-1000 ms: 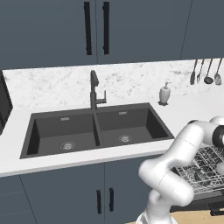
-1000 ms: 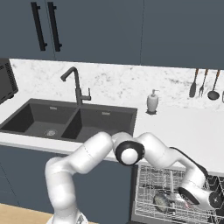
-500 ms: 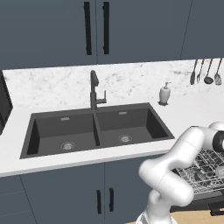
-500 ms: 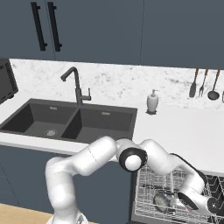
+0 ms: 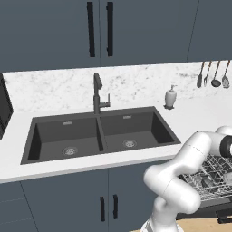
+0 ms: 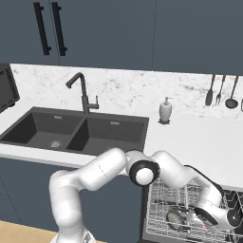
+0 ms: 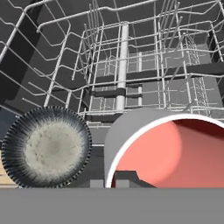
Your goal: Pick up the cup and bowl from the counter, place them in the dishwasher, and close the dishwasher door.
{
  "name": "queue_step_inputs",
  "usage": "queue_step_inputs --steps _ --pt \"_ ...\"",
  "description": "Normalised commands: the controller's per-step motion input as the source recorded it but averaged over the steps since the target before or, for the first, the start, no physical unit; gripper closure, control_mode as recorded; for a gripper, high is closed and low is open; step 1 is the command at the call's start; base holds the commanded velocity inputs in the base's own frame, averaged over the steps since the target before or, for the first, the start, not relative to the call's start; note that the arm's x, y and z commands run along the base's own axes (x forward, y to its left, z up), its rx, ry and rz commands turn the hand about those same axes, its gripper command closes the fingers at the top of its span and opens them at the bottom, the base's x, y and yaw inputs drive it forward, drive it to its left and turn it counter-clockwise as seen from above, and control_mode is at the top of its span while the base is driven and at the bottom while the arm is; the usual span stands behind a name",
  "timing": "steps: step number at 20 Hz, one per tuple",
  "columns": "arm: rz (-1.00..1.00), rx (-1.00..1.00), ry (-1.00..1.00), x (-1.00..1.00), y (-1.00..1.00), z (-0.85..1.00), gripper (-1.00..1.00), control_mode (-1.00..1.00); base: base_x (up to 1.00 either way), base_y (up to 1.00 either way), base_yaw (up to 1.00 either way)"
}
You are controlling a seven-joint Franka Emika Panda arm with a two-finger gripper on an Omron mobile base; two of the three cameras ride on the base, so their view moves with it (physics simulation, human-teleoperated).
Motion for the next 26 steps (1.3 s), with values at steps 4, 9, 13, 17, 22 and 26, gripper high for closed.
queue_step_inputs --steps 4,9,13,17,22,26 --pt "-0.02 0.0 0.01 0.03 0.0 0.0 1.0 -1.0 0.0 0.0 0.0" --pt "0.0 0.0 -0.18 0.12 0.06 -0.11 1.0 -1.0 0.0 0.0 0.0" --pt "0.0 0.02 -0.37 0.36 0.1 -0.52 1.0 -1.0 0.0 0.0 0.0" --pt "0.0 0.0 -0.05 0.02 0.05 -0.15 1.0 -1.0 0.0 0.0 0.0" --pt "0.0 0.0 -0.01 -0.06 0.0 0.01 -1.0 -1.0 0.0 0.0 0.0" --pt "0.0 -0.03 0.0 0.0 0.0 0.24 -1.0 -1.0 0.0 0.0 0.0"
